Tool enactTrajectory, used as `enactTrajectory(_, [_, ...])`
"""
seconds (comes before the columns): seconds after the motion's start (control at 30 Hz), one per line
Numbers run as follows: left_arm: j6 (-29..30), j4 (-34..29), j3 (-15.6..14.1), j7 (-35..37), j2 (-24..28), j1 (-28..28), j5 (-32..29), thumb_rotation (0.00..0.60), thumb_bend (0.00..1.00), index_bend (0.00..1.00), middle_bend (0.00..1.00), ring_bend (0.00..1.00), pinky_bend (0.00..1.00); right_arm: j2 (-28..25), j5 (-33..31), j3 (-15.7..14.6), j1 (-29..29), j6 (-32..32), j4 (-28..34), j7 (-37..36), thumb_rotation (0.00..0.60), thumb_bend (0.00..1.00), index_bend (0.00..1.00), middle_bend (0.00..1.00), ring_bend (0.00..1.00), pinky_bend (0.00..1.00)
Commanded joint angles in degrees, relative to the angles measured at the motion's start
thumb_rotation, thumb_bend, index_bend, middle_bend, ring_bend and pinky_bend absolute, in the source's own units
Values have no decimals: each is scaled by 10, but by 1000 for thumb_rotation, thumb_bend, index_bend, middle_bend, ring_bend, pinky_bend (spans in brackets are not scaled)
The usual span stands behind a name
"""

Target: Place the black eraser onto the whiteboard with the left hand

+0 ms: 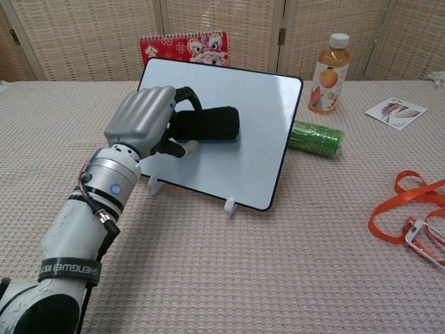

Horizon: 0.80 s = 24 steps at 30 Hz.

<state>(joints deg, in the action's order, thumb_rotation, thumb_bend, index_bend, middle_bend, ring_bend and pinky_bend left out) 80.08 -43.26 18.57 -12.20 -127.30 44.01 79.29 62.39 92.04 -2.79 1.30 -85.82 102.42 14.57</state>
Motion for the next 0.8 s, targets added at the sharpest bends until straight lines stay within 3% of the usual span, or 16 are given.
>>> enactTrajectory(0.03, [-2, 0, 0, -3, 0, 0, -2, 600, 404, 393, 1000, 1000, 1000, 0, 0, 0, 0, 0, 0, 0, 600, 298, 0, 0, 0, 0])
enactTrajectory(0.4, [-19, -16, 1, -33, 4, -2, -15, 600, 204, 329, 1000, 1000, 1000, 0, 1, 1, 2, -2, 1, 0, 600, 298, 0, 0, 0, 0])
enactTrajectory(0.8, [-12, -50, -8, -57, 21, -16, -13, 600, 171, 312, 1000, 1000, 1000, 1, 2, 1, 3, -4, 0, 2, 600, 298, 0, 0, 0, 0])
